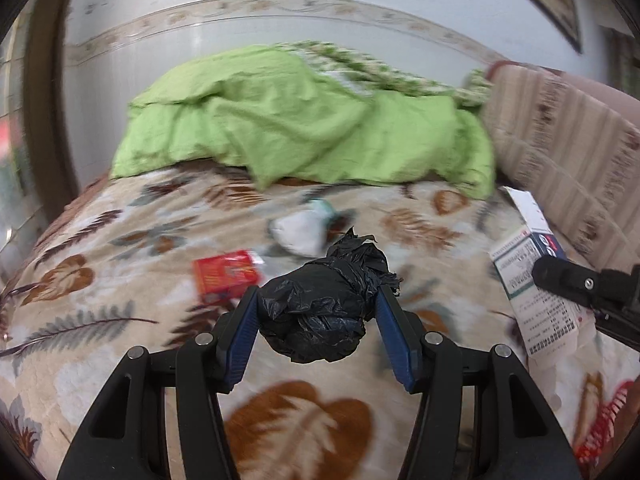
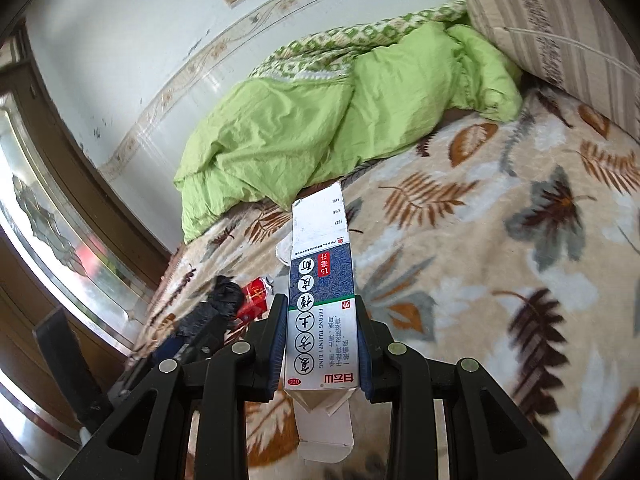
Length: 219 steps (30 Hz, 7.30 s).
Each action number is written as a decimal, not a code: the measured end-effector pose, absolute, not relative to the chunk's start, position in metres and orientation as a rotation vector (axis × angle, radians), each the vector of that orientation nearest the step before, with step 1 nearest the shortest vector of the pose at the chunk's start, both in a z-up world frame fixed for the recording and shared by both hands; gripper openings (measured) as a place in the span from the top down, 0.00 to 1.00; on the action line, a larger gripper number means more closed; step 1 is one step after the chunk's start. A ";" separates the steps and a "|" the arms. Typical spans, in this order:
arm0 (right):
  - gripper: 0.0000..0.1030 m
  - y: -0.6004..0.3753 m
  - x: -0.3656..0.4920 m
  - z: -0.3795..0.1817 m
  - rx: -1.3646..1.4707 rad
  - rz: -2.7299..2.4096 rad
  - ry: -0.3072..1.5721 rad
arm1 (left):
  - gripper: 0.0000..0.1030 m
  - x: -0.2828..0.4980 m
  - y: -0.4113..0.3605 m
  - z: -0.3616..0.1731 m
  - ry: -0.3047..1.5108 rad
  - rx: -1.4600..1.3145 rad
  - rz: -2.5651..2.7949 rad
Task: Collect trash
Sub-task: 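Carry both items over the red basket and open both tools, then move both tools back to the remaining trash on the bed, then grasp the red cigarette pack with the left tool while the right tool grasps the white glove, then lift the red pack with the left tool while the right tool lifts the glove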
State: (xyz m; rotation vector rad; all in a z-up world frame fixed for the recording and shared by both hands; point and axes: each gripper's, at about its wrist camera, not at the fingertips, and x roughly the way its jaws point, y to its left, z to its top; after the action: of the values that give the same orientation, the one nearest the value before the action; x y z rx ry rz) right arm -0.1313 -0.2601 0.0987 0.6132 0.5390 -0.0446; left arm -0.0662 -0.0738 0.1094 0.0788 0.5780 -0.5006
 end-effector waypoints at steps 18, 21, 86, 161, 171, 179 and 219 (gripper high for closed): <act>0.69 -0.391 -0.440 0.126 0.739 -0.455 0.435 | 0.45 -0.280 -0.228 0.161 0.700 0.199 -1.317; 0.69 -0.401 -0.472 0.115 0.768 -0.504 0.451 | 0.45 -0.303 -0.251 0.154 0.732 0.250 -1.360; 0.49 -0.271 -0.141 0.077 0.532 -0.002 0.839 | 0.30 0.162 -0.022 0.026 1.029 0.014 -0.568; 0.83 -0.207 -0.152 0.055 0.410 0.006 0.702 | 0.46 -0.098 -0.023 0.072 0.628 0.205 -0.264; 0.83 -0.207 -0.179 0.063 0.413 0.007 0.659 | 0.46 -0.123 -0.025 0.075 0.603 0.229 -0.275; 0.83 -0.209 -0.192 0.066 0.417 0.003 0.639 | 0.46 -0.136 -0.024 0.078 0.587 0.231 -0.284; 0.83 -0.295 -0.353 0.102 0.605 -0.144 0.504 | 0.46 -0.234 -0.123 0.116 0.545 0.311 -0.613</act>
State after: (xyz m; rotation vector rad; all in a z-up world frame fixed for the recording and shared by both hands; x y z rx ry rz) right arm -0.3525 -0.2945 0.1017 0.6046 0.5036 -0.1444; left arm -0.2336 -0.1232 0.1161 0.3109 0.5454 -0.6134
